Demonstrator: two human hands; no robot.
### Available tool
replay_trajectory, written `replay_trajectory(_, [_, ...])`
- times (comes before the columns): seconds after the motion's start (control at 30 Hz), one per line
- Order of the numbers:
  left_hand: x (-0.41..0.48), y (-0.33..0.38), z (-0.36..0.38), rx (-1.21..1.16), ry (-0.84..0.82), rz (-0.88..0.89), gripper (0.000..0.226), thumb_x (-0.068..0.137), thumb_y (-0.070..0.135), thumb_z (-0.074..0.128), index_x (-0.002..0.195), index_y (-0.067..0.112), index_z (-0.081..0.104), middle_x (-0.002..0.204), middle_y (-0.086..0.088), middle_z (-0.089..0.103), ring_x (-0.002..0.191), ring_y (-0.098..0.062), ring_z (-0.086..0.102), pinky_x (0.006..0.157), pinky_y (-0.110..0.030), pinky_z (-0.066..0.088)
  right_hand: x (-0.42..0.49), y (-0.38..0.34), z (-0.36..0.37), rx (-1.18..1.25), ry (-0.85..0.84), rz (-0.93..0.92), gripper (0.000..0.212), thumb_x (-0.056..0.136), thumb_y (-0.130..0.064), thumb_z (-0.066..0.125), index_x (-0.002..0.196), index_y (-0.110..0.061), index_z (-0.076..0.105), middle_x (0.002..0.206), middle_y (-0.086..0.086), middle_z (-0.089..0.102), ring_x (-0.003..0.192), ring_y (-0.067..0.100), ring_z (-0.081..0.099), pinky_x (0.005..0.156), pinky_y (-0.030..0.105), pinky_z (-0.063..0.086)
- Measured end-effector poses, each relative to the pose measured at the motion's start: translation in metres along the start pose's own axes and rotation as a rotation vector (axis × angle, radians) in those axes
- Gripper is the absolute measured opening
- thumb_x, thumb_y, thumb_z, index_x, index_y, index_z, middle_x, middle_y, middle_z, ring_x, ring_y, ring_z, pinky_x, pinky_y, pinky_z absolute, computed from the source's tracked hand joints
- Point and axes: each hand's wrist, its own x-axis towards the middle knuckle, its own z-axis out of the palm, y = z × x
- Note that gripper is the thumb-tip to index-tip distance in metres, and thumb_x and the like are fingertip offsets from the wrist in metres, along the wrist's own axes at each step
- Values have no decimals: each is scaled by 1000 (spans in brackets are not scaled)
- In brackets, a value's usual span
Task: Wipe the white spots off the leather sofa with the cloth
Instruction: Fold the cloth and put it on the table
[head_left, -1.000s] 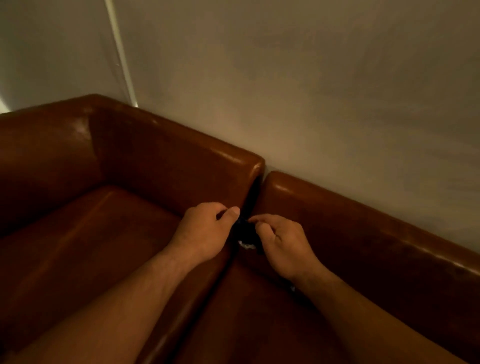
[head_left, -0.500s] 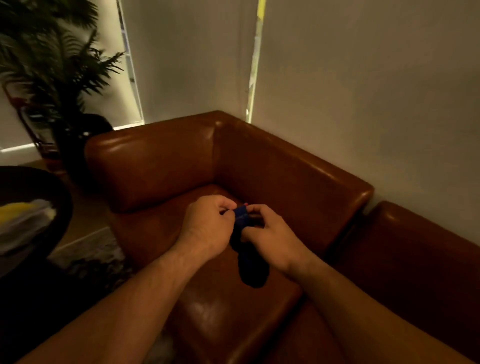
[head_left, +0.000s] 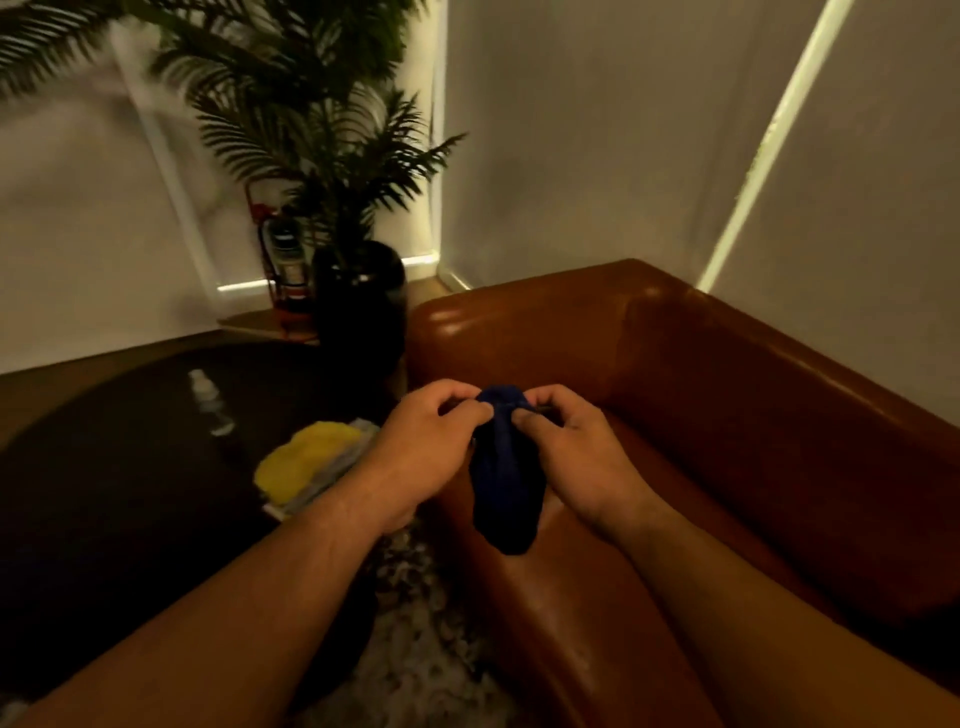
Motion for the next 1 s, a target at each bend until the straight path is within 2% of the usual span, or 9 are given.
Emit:
replay_trajectory(0.13, [10,-12,-63,-27,47,1,16,89,11,57,83,25,62,70,6,60,56,-3,54,50,-22,39,30,-6,67,22,-2,-44,4,87,-15,59,84,-16,59,84,12,66,72,21,60,67,41,49])
replay_trajectory(0.3, [20,-36,-121,-13,77,-78,18,91,10,57,109,16,56,70,-1,55,49,-3,50,41,-14,39,62,-5,133,-1,-12,-100,6,74,-30,61,74,-28,56,77,2,66,72,23,63,71,49,55])
replay_trajectory(0.43, [33,-55,-161,22,173,-53,8,90,13,61,97,17,62,73,-1,58,56,-4,52,47,-11,41,83,-12,173,-145,-9,-219,17,83,-17,63,72,-22,51,64,-8,57,55,-3,51,54,10,40])
replay_trajectory(0.5, [39,-65,-175,6,197,-42,11,91,11,59,85,18,65,74,-4,63,61,-6,55,53,-14,44,90,-12,189,-176,-28,-221,18,85,-17,62,72,-22,50,63,-7,55,53,-1,51,50,9,40])
replay_trajectory(0.6, [41,-74,-196,-32,230,-79,15,92,14,57,81,18,67,76,-3,66,66,-9,61,57,-25,49,94,-13,209,-217,-66,-200,16,86,-22,62,74,-20,51,64,-6,55,59,10,53,59,29,48])
replay_trajectory(0.67, [41,-81,-211,-23,221,-112,15,93,15,56,83,20,67,80,-3,68,70,-10,65,59,-27,53,94,-16,222,-255,-109,-195,16,86,-24,62,75,-18,53,66,-5,54,59,9,49,56,23,41])
replay_trajectory(0.77, [42,-92,-236,48,218,-126,14,93,16,56,86,22,66,91,-9,69,80,-20,66,63,-34,57,93,-21,235,-220,-124,-163,18,87,-24,62,74,-21,51,69,-7,53,60,5,48,53,16,37])
replay_trajectory(0.87, [45,-100,-258,227,218,-89,11,92,21,58,96,26,67,93,0,70,84,-16,66,72,-35,58,90,-23,244,-232,-48,-130,16,88,-27,62,77,-23,51,73,-6,56,64,6,52,55,20,37])
replay_trajectory(1.0, [45,-96,-271,579,177,17,22,93,25,57,110,18,67,102,2,68,87,-7,58,66,-14,40,78,-17,257,-371,27,-161,11,89,-29,59,85,-24,49,83,-5,58,71,5,54,58,22,39])
